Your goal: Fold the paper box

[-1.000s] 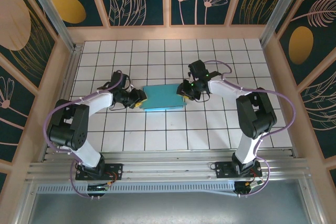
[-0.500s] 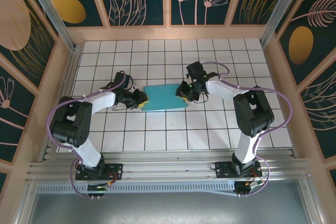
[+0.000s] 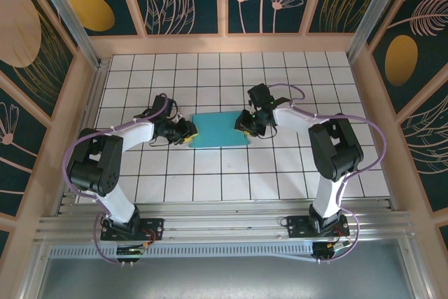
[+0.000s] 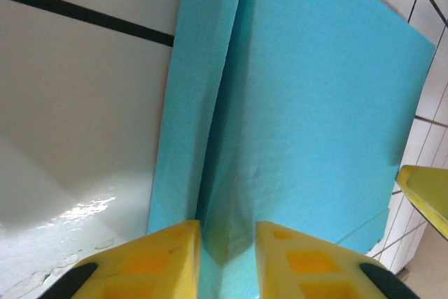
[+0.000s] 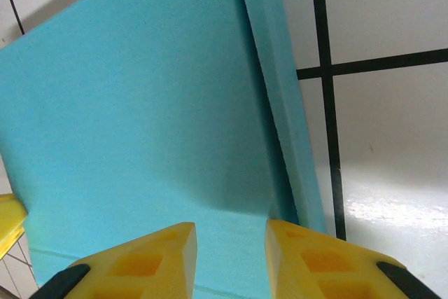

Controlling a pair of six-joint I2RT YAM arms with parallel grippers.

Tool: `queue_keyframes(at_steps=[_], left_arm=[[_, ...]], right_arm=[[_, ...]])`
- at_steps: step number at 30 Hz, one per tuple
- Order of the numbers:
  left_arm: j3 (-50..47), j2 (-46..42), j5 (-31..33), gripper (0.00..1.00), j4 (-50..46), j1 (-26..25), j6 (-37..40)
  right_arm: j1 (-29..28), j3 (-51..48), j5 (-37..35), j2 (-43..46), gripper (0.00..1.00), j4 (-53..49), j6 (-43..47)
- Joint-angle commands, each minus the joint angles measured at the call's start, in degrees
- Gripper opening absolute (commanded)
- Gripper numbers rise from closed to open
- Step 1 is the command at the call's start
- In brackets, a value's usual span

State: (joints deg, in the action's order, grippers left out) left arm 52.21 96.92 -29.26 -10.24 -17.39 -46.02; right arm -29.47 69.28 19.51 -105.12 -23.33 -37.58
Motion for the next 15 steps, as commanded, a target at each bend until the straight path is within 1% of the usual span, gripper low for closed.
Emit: queue_keyframes(at_steps=[1, 8, 13, 15], left_arm=[[3.2, -2.7, 2.1, 0.29, -4.2, 0.0, 0.8], [6.8, -4.1, 5.8, 0.31, -9.0, -0.1, 3.2], [6.8, -1.8, 8.0, 0.34, -9.8, -0.1, 4.7], [6.7, -0.4, 7.3, 0.36, -9.3, 0.0, 5.2]], right_arm=[[0.2, 3.0, -1.9, 3.5, 0.34, -2.1, 0.6], [2.2, 2.4, -3.8, 5.2, 0.37, -1.6, 1.4], [2.0, 1.4, -4.4, 3.0, 0.41, -0.9, 4.8], [1.9, 1.1, -4.4, 1.8, 0.42, -0.8, 6.0]])
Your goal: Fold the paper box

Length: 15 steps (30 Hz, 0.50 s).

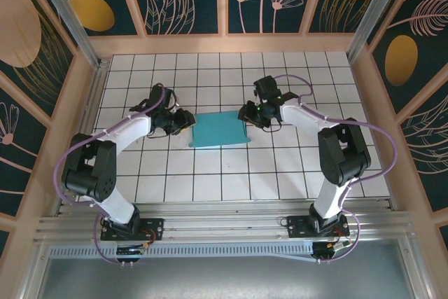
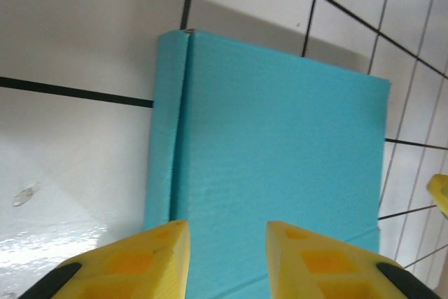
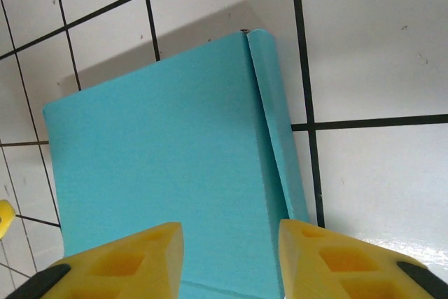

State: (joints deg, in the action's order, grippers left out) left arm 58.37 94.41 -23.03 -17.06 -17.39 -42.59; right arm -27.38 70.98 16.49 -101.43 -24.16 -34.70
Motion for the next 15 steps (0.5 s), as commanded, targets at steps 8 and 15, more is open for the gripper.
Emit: queue_keyframes(at_steps=[8, 15], left_arm=[[-1.4, 7.5, -2.4, 0.33, 1.5, 0.0, 1.9], [-6.6, 10.6, -6.3, 0.21, 7.9, -0.1, -0.8]], right_arm=[[-1.5, -2.8, 1.5, -5.9, 0.41, 2.7, 4.2], [-2.0, -6.5, 1.4, -7.5, 0.34, 5.0, 2.2]])
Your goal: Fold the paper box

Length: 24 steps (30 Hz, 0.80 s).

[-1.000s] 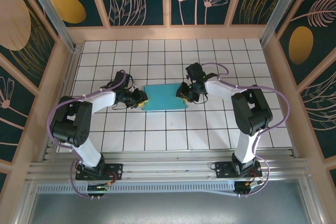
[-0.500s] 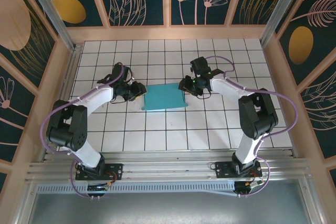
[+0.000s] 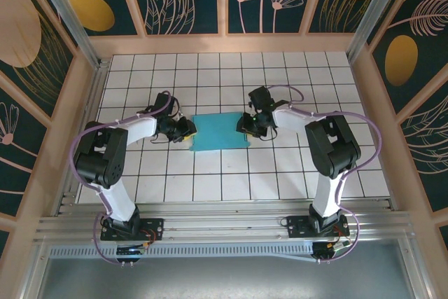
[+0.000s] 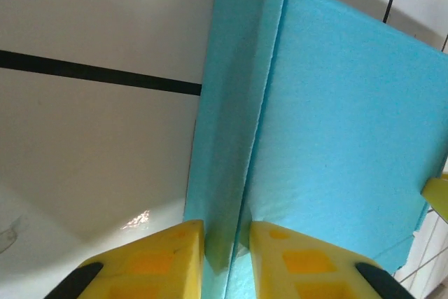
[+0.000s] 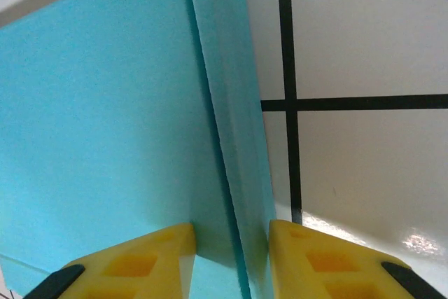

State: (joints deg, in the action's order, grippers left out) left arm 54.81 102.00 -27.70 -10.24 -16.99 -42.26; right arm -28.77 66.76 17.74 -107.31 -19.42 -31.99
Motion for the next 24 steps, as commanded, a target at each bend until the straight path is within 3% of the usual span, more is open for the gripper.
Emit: queue_keyframes(at_steps=[1, 5, 14, 24], left_arm=[[-3.3, 3.2, -1.7, 0.20, 1.2, -0.4, -1.2], [-3.1, 2.4, -1.4, 0.18, 0.5, -0.4, -1.1], [0.6, -3.5, 4.4, 0.39, -2.3, -0.4, -1.2], [1.3, 1.8, 1.3, 0.41, 1.4, -0.3, -2.2]], right_arm=[[-0.6, -2.4, 0.1, -1.5, 0.33, 0.3, -0.6], [-0.7, -1.1, -0.5, -0.1, 0.33, -1.2, -0.4], [0.3, 3.0, -7.7, 3.6, 0.44, -2.7, -0.4], [0.3, 0.9, 0.2, -2.2, 0.36, 3.4, -2.0]])
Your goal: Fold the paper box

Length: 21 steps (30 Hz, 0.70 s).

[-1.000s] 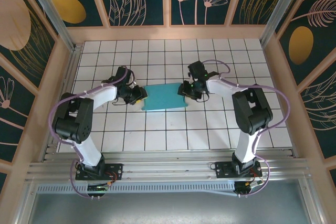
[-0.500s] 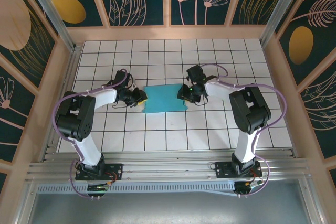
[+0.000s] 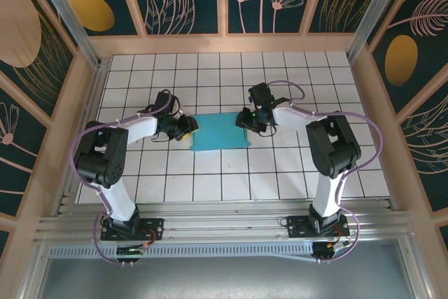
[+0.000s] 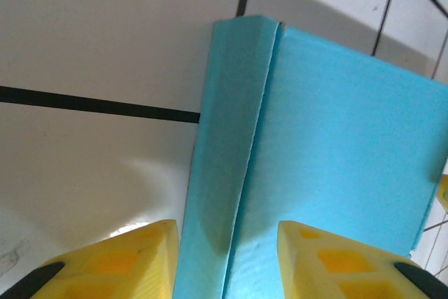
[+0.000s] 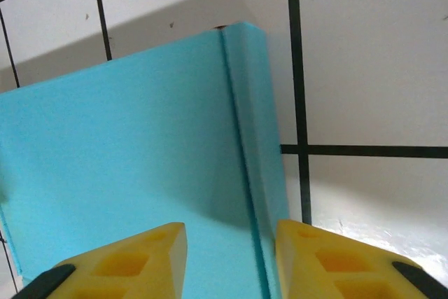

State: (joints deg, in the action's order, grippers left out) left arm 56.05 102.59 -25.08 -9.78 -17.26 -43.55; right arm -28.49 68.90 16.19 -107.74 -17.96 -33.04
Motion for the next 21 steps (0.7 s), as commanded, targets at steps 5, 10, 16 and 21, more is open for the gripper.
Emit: queue_keyframes(at_steps=[5, 10, 16, 21], left_arm=[[1.1, -0.5, -0.9, 0.41, -0.2, 0.3, -0.4], [1.0, -6.0, -0.4, 0.42, 0.6, 2.8, -2.1], [0.9, -7.6, -1.7, 0.46, 0.4, 5.4, -2.4], [-2.8, -4.8, -7.0, 0.50, 6.0, 5.5, -6.1]], right_arm=[[1.2, -4.6, 3.4, -1.7, 0.29, 4.5, -1.3], [3.5, -9.4, 6.5, -1.3, 0.19, 8.5, -0.9], [8.0, -14.0, 13.9, -2.9, 0.18, 14.4, 0.0], [11.9, -16.6, 20.6, -3.9, 0.18, 20.1, -1.4]])
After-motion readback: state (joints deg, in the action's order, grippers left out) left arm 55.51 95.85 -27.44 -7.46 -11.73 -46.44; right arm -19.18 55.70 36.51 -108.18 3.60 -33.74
